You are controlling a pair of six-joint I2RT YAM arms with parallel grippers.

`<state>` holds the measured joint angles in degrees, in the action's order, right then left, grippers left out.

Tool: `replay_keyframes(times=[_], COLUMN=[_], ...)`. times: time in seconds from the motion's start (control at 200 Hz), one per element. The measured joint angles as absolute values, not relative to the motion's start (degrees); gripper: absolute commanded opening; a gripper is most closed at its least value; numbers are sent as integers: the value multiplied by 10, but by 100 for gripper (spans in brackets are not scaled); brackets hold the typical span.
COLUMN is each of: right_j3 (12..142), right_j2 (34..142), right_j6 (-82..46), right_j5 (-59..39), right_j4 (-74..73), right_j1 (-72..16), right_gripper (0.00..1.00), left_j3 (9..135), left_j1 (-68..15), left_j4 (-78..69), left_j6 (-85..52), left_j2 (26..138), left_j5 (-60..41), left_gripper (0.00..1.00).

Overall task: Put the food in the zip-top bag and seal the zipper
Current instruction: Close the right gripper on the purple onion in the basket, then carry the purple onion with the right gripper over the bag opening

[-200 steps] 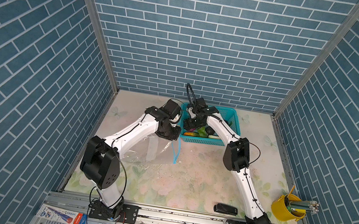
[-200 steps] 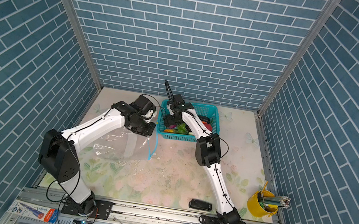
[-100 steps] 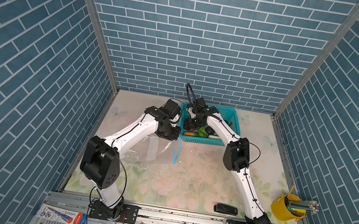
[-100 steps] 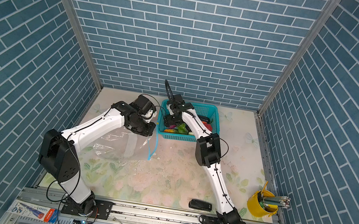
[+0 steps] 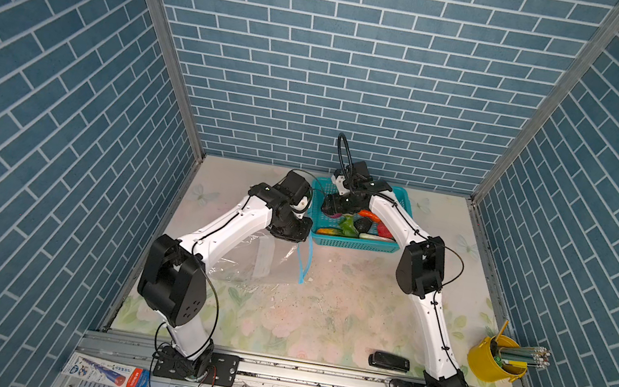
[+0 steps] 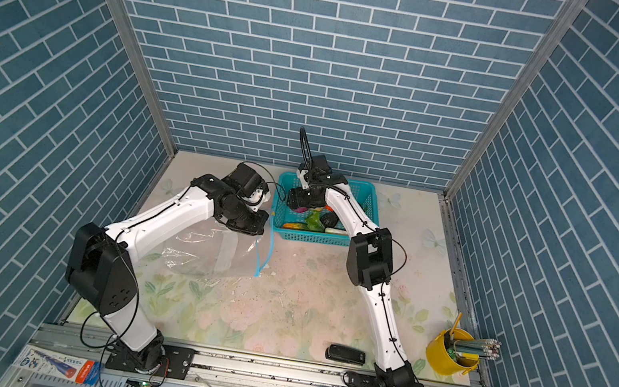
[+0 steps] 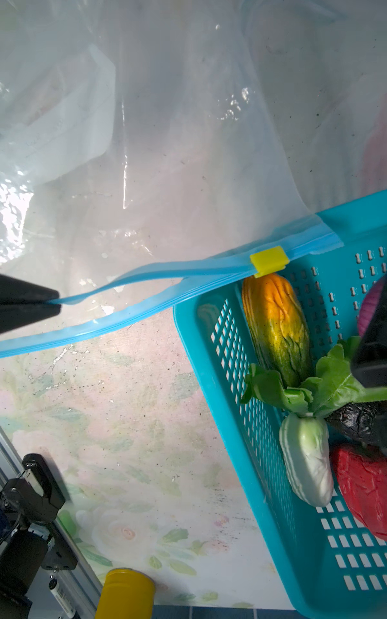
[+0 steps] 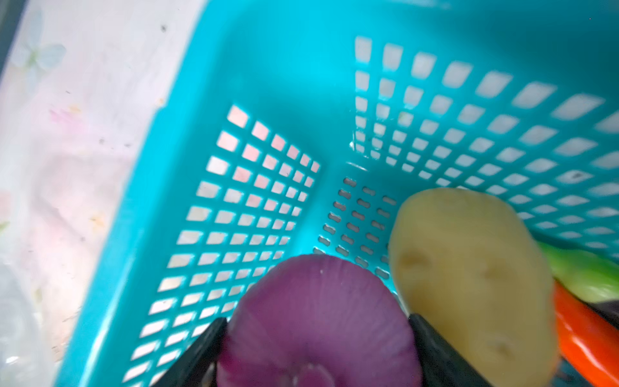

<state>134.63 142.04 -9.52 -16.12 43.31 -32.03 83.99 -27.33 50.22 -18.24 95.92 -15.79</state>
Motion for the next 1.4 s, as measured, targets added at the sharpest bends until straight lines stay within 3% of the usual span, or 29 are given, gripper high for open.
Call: replay_keyframes(times=[0.41, 0.89, 1.4], right_j3=[1065, 809, 716], right_j2=[1249, 1056, 984], right_j6=[-129, -212, -298], right_j5=[-218, -271, -325], right_j4=[261, 93, -27], right_j1=[-296, -305, -368], right_gripper=[55, 42, 31], left_j3=[848, 852, 851], left_j1=[-265, -232, -224], left_j4=[502, 486, 473], left_j6=[-207, -250, -279], left_j2=[959, 959, 939], left_j5=[-178, -232, -255], left_gripper=[0, 0, 0])
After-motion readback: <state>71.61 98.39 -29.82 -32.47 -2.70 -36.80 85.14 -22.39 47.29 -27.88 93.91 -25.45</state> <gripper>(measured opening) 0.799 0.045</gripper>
